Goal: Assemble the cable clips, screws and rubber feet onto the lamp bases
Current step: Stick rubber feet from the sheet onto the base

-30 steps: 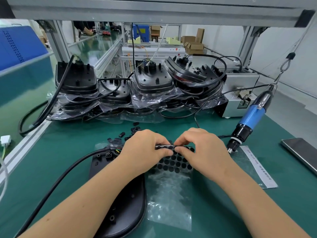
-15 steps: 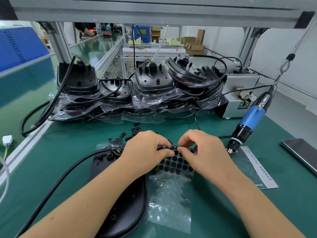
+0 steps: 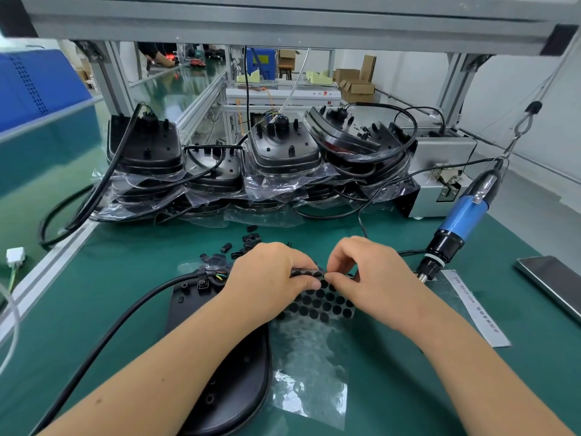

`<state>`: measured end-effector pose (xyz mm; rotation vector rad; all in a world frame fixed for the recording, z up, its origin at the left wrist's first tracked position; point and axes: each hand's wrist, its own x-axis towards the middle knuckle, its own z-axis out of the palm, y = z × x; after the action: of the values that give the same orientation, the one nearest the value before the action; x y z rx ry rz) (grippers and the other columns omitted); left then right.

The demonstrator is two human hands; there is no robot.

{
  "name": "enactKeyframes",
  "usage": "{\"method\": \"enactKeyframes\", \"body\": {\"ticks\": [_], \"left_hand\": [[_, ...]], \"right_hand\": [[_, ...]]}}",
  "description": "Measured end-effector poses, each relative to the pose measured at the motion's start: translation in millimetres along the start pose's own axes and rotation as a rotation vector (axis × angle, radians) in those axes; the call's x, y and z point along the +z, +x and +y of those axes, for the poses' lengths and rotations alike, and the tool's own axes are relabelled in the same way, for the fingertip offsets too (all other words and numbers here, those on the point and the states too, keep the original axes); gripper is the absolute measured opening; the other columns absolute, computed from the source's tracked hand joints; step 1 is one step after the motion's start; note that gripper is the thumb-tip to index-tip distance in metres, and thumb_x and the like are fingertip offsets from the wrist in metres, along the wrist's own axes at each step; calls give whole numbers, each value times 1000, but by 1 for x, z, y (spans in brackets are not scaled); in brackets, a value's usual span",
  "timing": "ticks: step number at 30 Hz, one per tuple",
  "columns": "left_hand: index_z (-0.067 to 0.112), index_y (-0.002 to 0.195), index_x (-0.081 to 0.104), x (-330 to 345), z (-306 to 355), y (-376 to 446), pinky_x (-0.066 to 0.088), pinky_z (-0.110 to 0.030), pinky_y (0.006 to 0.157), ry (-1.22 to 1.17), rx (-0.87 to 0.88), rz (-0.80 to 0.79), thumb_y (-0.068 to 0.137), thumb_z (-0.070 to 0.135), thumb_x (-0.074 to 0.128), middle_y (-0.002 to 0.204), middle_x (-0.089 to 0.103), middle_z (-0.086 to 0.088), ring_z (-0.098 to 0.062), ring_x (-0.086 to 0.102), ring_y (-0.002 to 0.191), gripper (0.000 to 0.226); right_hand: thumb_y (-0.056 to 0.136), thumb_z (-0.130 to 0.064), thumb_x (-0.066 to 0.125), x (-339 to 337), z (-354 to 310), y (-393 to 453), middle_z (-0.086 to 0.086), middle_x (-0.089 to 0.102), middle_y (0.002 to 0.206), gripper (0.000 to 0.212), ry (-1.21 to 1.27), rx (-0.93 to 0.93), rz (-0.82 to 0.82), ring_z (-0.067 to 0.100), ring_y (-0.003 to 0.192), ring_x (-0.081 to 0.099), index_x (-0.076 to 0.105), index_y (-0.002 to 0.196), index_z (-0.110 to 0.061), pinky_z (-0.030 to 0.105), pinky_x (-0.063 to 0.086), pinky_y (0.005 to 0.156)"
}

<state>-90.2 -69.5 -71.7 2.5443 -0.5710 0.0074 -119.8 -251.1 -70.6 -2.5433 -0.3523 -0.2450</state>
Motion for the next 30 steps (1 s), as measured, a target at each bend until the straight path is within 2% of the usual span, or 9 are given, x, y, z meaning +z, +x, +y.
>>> {"method": "enactKeyframes", "body": {"ticks": [4, 6, 10, 15, 24, 27, 30], "left_hand": [[40, 94, 73, 1, 0, 0, 53, -34, 75, -32, -1, 14, 83, 44, 69, 75, 67, 15, -6, 60, 77, 12], [41, 93, 73, 2, 0, 0, 53, -34, 74, -37, 4, 17, 83, 43, 69, 74, 67, 15, -5, 60, 75, 10], [42, 91, 73, 3, -1, 1, 52, -34, 75, -59, 8, 28, 83, 44, 69, 77, 69, 15, -5, 60, 77, 9], [34, 89, 75, 4, -3, 2, 53, -36, 71, -94, 29, 43, 86, 47, 65, 72, 68, 10, -7, 60, 70, 17], [39, 90, 74, 4, -3, 2, 51, -33, 72, -91, 32, 39, 83, 46, 68, 75, 68, 13, -5, 57, 72, 11], [38, 91, 75, 3, -2, 2, 52, -33, 71, -88, 34, 39, 84, 47, 67, 75, 69, 11, -8, 58, 72, 14], [36, 91, 75, 3, -2, 2, 51, -31, 69, -90, 35, 36, 85, 47, 66, 68, 66, 10, -4, 56, 64, 16]], "right_hand": [[85, -22, 71, 1, 3, 0, -14, 59, 84, 14, 53, 5, -3, 0, 82, 57, 63, 94, -30, 10, 39, 69], [85, -21, 71, -1, 2, 1, -13, 58, 83, 9, 47, -1, -21, 0, 81, 58, 67, 88, -29, 11, 40, 69], [85, -22, 70, -1, 1, 3, -11, 57, 82, 9, 11, -26, 8, 4, 80, 57, 66, 80, -28, 24, 46, 72], [86, -24, 70, 4, 0, -2, -10, 62, 87, 4, -62, -77, 114, 10, 87, 58, 70, 90, -23, 37, 50, 75], [80, -23, 76, 2, -3, -1, -9, 61, 81, 12, 20, -17, 114, 11, 81, 60, 66, 77, -27, 39, 50, 75], [78, -20, 79, 5, -4, -1, -10, 61, 77, 12, -13, -31, 183, 11, 76, 59, 67, 75, -25, 39, 51, 70], [74, -14, 81, 11, -5, -4, -10, 59, 72, 15, -66, -63, 284, 9, 68, 53, 68, 72, -21, 33, 47, 60]]}}
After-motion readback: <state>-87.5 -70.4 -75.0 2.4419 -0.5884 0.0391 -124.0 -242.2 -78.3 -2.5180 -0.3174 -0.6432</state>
